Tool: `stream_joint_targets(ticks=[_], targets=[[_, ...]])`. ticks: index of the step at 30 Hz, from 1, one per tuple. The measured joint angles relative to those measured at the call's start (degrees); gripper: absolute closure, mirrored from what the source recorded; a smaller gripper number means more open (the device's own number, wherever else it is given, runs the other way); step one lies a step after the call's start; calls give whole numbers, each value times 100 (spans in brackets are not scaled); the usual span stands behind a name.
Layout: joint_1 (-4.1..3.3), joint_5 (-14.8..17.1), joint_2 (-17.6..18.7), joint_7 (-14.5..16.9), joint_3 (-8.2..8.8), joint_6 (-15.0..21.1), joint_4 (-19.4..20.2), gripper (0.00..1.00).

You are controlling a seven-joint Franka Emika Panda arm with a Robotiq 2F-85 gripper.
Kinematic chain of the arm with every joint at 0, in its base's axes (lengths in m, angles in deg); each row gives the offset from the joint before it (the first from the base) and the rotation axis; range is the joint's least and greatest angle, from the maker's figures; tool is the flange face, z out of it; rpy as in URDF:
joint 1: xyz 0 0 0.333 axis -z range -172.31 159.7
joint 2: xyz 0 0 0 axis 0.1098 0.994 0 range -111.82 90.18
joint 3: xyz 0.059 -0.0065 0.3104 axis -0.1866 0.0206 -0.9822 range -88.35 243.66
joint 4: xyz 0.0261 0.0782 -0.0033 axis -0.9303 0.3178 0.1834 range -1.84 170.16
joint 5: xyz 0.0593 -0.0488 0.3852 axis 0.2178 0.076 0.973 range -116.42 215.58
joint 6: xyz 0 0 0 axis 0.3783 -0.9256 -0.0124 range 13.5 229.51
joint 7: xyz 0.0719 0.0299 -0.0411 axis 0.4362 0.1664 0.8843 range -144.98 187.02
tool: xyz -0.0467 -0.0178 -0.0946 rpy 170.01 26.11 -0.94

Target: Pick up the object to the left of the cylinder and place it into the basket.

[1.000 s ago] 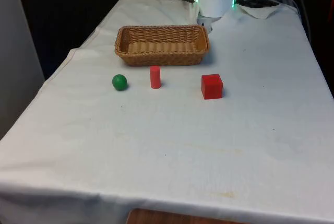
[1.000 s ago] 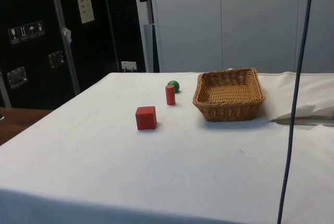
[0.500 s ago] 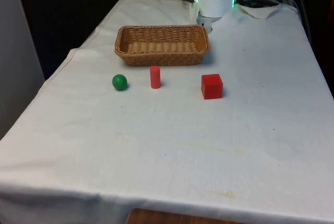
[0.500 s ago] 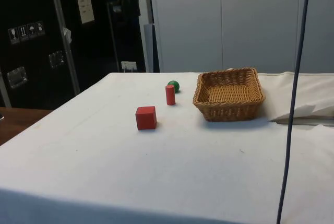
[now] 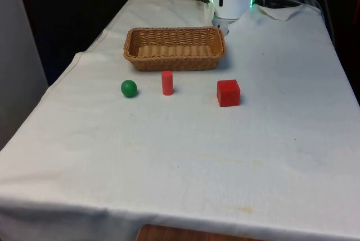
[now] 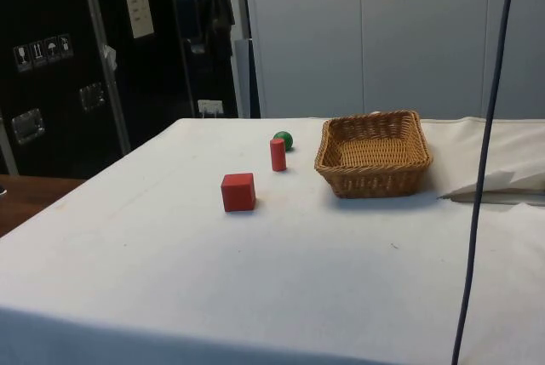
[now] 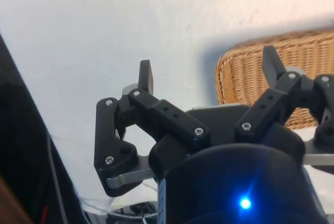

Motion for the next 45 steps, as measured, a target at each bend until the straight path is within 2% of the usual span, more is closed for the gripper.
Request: stream_joint_targets(ticks=[9,24,45], targets=[[0,0,23,178,-34,573,401,0],[0,17,304,481,-63,1369,716,0],[6,189,1049,1100,-172,2515,1037,0]])
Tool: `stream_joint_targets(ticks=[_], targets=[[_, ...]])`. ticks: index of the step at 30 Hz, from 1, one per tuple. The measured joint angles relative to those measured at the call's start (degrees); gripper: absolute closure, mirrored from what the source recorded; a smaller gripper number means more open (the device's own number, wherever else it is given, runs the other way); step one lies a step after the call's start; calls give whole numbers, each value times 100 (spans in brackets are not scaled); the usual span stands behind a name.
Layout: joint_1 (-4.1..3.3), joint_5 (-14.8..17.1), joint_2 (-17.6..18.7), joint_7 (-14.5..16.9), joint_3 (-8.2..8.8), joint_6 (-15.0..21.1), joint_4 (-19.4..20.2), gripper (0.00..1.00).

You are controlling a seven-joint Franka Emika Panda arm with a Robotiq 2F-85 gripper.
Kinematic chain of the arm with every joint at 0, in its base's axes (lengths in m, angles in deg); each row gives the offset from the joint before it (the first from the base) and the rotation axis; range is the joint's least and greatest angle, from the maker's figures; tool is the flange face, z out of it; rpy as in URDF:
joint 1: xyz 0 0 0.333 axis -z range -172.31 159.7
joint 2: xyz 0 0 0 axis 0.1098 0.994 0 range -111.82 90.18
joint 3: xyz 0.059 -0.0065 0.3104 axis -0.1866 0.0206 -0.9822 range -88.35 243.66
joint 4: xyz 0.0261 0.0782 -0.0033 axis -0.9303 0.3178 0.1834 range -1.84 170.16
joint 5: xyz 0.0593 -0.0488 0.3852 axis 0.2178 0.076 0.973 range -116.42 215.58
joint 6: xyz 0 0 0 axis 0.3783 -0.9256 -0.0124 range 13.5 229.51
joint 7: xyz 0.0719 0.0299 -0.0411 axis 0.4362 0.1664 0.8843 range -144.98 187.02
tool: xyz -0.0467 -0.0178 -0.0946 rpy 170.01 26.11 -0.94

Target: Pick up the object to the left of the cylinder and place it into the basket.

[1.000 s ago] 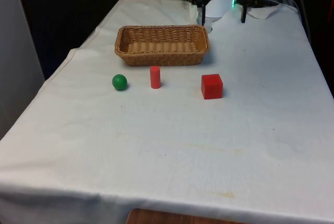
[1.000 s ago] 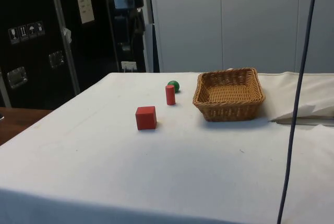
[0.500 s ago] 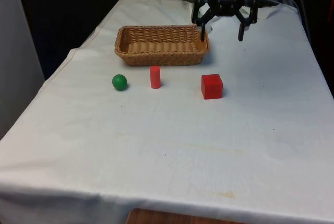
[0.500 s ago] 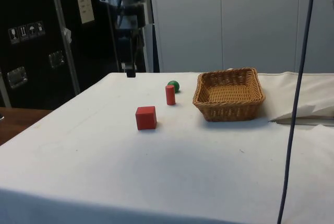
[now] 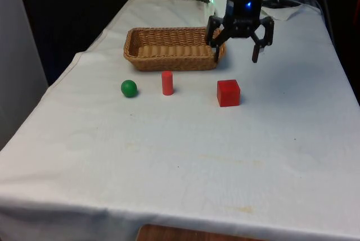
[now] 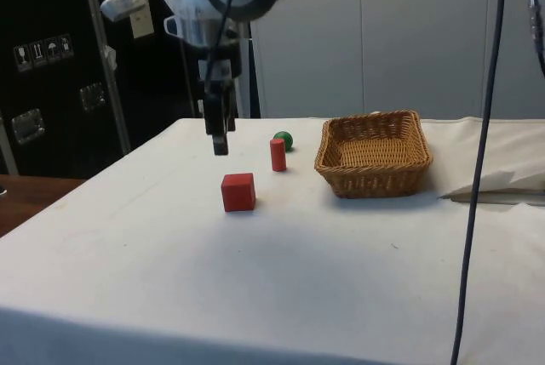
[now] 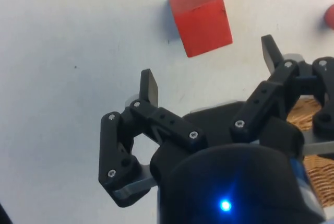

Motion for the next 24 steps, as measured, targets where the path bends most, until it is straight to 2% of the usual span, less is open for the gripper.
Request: stream_joint_targets(ticks=[5,10,13,16,24], targets=[[34,74,166,155,0,183,34,0],[126,286,407,510,6,372,74,0],[138,332,447,573,6,407,80,0],[183,527,630,819,6,579,103,0],[206,963,871,1192,-23,768,97,0]])
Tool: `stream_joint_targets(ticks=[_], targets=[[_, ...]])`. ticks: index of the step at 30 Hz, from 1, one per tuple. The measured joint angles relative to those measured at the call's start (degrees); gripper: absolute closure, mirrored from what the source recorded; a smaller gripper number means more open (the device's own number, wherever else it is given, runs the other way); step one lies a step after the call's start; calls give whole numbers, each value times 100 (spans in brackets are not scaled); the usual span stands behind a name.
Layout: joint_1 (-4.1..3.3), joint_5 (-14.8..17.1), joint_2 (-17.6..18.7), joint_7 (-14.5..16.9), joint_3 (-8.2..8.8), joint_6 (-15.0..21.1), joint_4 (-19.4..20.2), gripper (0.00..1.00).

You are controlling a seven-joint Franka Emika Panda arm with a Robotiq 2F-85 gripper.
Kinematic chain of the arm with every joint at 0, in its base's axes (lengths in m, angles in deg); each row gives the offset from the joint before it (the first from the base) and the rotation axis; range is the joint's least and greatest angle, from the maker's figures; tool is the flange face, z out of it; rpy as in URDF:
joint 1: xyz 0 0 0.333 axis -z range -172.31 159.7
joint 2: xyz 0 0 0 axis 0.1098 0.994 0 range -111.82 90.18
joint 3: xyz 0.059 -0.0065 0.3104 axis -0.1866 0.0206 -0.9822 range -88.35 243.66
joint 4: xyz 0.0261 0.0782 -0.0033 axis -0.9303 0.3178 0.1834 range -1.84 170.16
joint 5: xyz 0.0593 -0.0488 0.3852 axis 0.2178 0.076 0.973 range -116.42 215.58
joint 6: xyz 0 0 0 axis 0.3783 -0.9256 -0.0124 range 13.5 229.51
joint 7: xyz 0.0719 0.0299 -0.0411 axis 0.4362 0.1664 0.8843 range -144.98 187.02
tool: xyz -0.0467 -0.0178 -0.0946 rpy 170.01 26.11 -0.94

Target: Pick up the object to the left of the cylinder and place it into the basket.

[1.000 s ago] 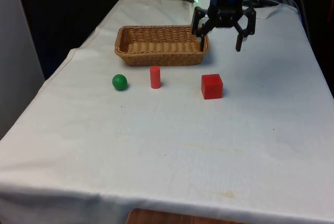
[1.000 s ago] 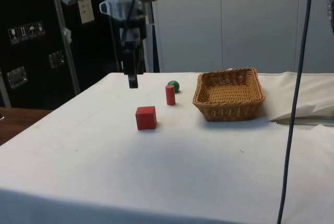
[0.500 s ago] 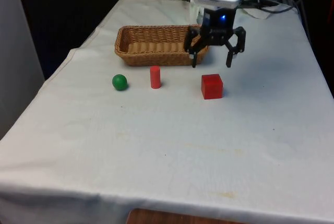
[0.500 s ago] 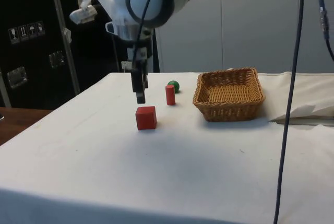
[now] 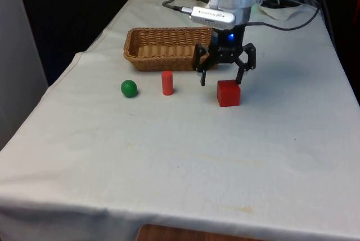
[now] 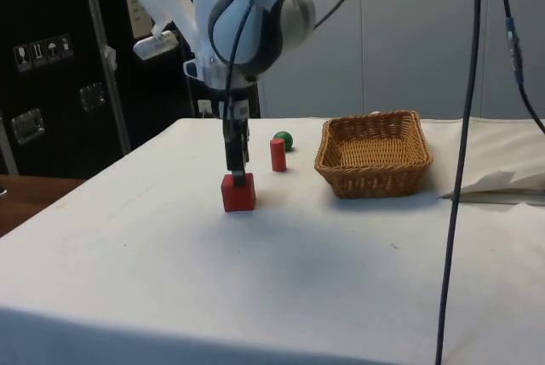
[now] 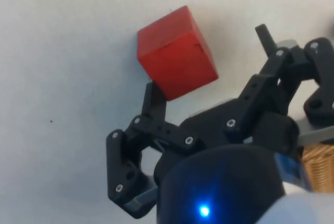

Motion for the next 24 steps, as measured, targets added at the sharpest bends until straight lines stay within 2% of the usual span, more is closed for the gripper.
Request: stream_joint_targets(ticks=[6,11,24], targets=[[6,321,80,212,-40,46,-6,0],[17,768,258,476,-132,143,-46,0],[17,991,355,579,-178,178,-74,0]])
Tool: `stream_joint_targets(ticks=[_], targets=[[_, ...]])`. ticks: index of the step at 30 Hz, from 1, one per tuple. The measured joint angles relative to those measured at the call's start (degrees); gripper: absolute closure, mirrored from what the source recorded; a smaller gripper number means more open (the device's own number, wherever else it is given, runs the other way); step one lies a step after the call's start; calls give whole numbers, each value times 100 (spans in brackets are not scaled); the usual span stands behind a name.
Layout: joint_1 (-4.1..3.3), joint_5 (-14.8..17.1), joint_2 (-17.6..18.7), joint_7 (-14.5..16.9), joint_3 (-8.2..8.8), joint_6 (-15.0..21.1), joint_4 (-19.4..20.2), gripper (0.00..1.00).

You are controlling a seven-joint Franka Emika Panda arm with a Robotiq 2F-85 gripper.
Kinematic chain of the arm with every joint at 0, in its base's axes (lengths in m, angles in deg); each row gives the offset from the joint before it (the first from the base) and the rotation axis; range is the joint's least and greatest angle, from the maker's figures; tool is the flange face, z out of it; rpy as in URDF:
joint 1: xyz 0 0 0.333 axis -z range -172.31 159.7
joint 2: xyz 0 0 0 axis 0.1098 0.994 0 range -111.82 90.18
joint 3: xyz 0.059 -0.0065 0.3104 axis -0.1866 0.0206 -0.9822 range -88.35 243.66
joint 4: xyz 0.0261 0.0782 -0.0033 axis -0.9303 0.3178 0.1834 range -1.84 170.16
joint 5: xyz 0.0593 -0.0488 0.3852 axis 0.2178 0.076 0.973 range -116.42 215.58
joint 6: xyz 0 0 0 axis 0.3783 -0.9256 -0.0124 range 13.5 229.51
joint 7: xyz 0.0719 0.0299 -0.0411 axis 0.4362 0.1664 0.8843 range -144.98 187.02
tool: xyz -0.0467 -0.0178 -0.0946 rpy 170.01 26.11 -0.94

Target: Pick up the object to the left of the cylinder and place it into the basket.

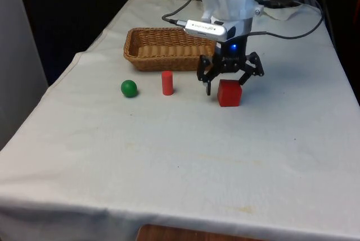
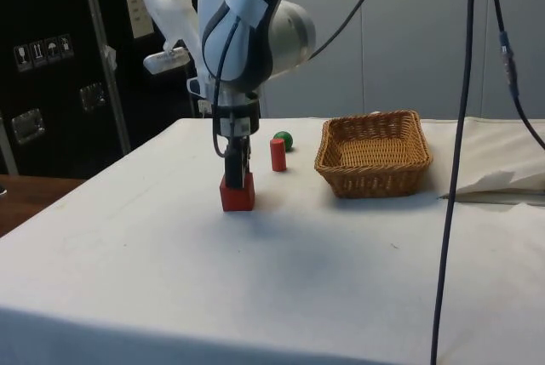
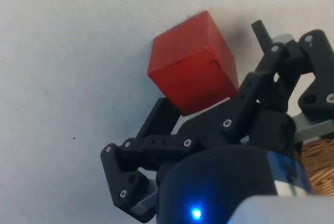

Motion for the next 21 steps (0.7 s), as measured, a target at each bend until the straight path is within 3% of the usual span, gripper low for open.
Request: stream_joint_targets(ticks=[12,21], targets=[[0,6,23,-23,-57,-6,0,0],[-52,6,17,-160,-172,0,-46,0]])
